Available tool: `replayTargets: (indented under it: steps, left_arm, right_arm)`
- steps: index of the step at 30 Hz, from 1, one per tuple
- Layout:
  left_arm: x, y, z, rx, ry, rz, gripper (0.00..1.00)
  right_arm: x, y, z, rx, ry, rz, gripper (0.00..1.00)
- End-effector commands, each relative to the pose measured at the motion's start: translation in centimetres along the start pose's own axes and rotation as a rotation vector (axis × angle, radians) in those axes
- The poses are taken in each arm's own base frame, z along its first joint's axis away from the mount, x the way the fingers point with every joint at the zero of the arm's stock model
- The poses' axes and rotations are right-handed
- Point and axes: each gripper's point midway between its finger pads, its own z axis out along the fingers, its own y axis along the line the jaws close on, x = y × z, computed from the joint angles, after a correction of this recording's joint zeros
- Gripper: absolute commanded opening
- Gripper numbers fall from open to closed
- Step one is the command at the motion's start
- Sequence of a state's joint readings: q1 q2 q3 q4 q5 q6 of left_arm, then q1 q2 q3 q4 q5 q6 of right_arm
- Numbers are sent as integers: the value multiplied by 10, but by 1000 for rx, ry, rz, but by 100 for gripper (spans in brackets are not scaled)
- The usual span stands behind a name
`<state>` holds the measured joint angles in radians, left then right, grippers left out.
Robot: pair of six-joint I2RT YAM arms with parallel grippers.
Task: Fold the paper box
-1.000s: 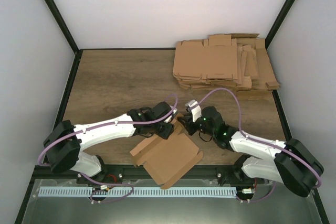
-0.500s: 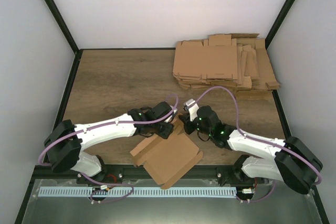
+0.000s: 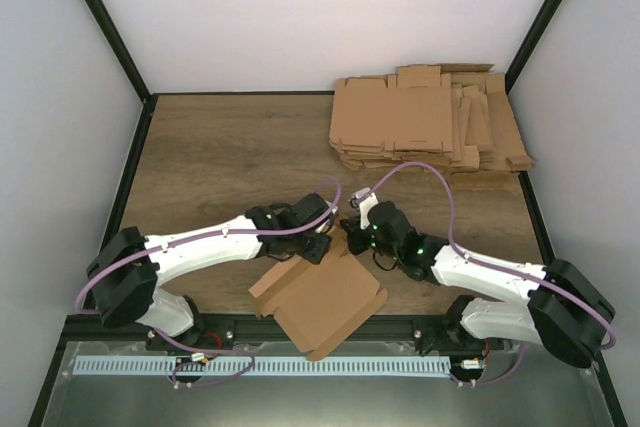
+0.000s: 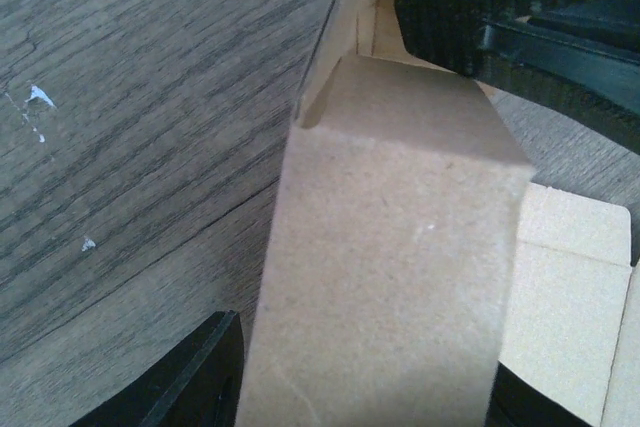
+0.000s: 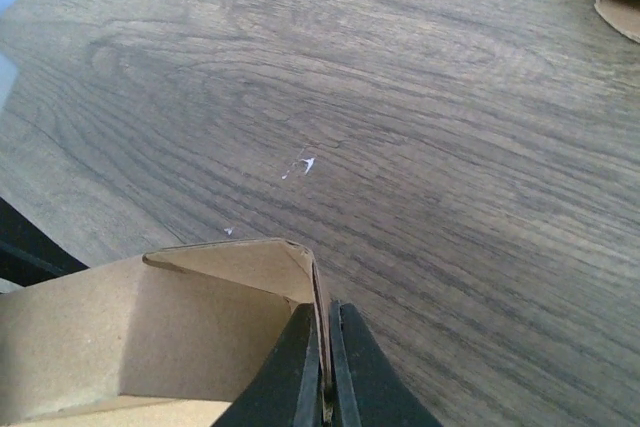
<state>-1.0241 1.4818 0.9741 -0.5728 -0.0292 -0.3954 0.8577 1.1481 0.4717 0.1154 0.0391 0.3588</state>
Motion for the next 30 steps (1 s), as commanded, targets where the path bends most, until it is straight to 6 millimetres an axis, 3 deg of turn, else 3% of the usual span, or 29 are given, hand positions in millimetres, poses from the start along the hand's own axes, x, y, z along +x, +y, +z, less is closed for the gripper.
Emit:
replayTargets:
  steps: [1,23,30]
  left_arm:
    - [8,-4,12,-1,39,-14,48]
    - [7,-5,17,-8,52,-8,48]
    - [8,-7,16,1,55,-1,48]
  right_arm:
    - [4,11,-2,-6,56,101,1]
    - [24,-2,0,93,118,305,1]
    - [33,-13,3,142,117,264,9]
